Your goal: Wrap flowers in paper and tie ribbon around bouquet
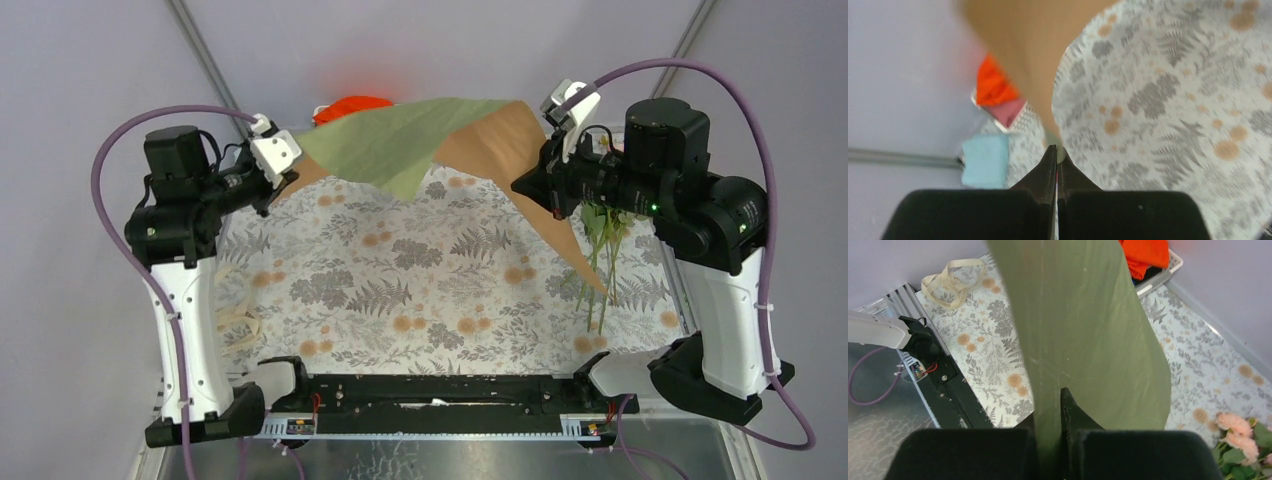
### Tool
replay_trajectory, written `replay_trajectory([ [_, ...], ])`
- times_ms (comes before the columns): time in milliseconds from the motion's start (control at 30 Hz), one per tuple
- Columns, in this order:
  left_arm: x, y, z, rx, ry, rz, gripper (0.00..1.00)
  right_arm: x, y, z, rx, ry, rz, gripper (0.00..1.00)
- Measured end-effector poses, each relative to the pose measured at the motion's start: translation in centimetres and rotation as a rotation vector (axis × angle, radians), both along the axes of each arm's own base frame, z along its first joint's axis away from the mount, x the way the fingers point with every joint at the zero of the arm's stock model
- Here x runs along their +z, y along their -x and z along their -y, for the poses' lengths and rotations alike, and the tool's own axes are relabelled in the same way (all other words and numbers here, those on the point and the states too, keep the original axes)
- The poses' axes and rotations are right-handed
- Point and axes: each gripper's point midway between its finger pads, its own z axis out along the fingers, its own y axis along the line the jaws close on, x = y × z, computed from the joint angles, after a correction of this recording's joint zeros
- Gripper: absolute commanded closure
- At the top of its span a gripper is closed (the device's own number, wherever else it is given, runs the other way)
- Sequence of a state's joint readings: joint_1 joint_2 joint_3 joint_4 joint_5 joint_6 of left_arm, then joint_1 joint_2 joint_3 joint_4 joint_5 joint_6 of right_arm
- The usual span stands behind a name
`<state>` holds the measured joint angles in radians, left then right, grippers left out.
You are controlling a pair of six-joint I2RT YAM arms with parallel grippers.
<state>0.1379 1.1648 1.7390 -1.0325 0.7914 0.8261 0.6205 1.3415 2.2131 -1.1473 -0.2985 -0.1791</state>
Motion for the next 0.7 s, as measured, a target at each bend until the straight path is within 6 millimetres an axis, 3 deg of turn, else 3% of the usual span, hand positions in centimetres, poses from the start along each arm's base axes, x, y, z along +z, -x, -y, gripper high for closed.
replay_trajectory([
  [67,-1.4,2.4,-0.4,0.037,-0.026,-0.073,1.00,-0.3,0.4,0.4,-0.023,-0.008,-0.034,1.00],
  [167,-1.8,4.8,-0.6,0.063,-0.040,-0.130,1.00,-0.4,1.1,1.3,-0.082,-0.028,-0.083,1.00],
  [467,3.5,9.7,-0.5,0.111,-0.054,-0.006,1.00,-0.2,2.9,3.1,-0.183,-0.094,-0.156,1.00],
  [567,3.7,10.0,-0.4,0.116,-0.041,-0.010,1.00,-0.3,2.2,3.6,-0.232,-0.092,-0.157,1.00],
  [700,2.5,8.3,-0.6,0.124,-0.018,-0.090,1.00,-1.0,0.1,4.5,-0.350,-0.062,-0.152,1.00],
])
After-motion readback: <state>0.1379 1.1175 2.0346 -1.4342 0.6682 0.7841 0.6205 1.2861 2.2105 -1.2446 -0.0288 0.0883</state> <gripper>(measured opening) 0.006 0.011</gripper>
